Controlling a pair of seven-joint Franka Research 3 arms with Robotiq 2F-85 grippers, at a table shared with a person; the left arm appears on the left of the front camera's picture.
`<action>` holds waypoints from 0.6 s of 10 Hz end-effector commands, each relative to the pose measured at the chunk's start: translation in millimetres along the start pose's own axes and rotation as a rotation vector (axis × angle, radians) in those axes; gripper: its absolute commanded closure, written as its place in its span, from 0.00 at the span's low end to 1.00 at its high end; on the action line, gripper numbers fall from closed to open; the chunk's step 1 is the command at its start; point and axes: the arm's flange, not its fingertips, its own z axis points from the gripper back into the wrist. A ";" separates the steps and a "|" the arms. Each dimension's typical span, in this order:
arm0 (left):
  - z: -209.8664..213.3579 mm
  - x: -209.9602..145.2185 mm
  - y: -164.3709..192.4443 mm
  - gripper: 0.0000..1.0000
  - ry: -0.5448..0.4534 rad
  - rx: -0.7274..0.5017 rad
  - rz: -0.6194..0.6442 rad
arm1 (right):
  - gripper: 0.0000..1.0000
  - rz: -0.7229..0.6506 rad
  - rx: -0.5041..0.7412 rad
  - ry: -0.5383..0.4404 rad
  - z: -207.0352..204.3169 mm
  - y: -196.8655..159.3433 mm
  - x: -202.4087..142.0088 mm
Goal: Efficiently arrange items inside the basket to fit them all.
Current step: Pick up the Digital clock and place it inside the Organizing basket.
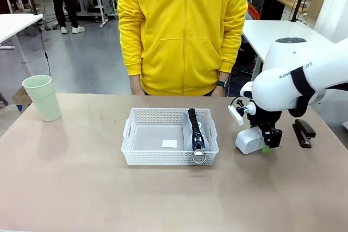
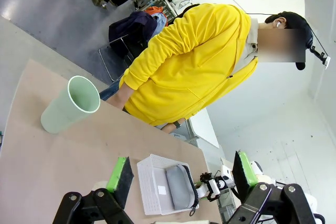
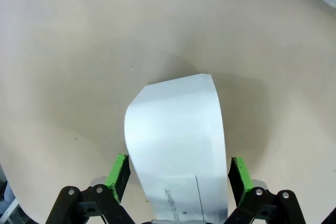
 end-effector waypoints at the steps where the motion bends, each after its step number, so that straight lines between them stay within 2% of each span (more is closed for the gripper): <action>1: -1.3 -0.4 -0.4 0.00 -0.016 -0.019 -0.021 | 0.00 -0.007 -0.024 0.026 -1.7 -3.5 0.1; 4: -1.3 -0.4 -0.4 0.00 -0.016 -0.019 -0.021 | 0.00 -0.017 -0.041 0.019 -1.7 0.2 -0.6; 5: -1.3 -0.4 -0.4 0.00 -0.016 -0.019 -0.021 | 0.57 -0.001 -0.056 0.025 -2.0 -0.4 -0.5; 6: -1.3 -0.4 -0.4 0.00 -0.016 -0.019 -0.021 | 0.58 -0.018 -0.067 0.021 -1.9 0.2 0.2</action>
